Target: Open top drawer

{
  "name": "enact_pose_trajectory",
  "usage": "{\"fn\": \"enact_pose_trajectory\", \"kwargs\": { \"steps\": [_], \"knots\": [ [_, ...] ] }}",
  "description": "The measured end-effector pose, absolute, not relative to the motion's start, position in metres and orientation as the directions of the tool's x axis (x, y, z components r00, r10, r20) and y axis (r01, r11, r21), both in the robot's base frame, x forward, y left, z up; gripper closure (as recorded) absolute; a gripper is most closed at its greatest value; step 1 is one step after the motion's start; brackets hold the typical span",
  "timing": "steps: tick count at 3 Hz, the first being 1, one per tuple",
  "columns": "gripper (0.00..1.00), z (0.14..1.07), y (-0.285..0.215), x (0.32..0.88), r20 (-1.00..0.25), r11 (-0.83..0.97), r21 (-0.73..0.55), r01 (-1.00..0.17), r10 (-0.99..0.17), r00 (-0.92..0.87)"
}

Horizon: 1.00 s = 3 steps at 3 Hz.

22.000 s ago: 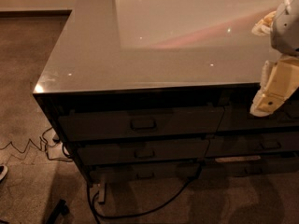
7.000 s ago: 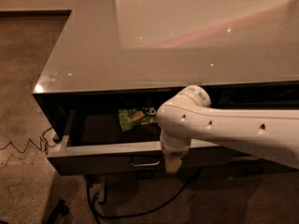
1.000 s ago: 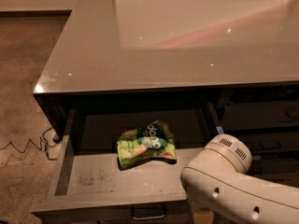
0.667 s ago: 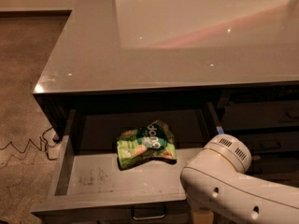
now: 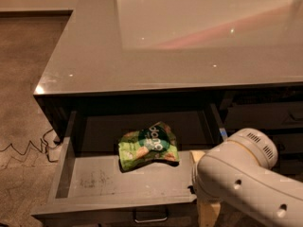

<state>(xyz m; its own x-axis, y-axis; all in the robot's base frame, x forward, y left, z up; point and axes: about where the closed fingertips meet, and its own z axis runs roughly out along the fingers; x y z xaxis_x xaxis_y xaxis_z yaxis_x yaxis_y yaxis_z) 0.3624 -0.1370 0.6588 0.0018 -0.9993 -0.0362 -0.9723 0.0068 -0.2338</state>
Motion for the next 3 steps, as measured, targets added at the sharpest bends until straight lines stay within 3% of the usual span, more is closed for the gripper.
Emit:
{"fn": "enact_pose_trajectory", "kwargs": {
  "steps": [2,3],
  "knots": [
    [0.00,0.701,-0.135,0.401,-0.113,-0.068,-0.323,-0.944,-0.987,0.110],
    [0.19,0.710,-0.122,0.424,-0.137,-0.101,-0.342,-0.934,-0.978,0.156]
  ]
}}
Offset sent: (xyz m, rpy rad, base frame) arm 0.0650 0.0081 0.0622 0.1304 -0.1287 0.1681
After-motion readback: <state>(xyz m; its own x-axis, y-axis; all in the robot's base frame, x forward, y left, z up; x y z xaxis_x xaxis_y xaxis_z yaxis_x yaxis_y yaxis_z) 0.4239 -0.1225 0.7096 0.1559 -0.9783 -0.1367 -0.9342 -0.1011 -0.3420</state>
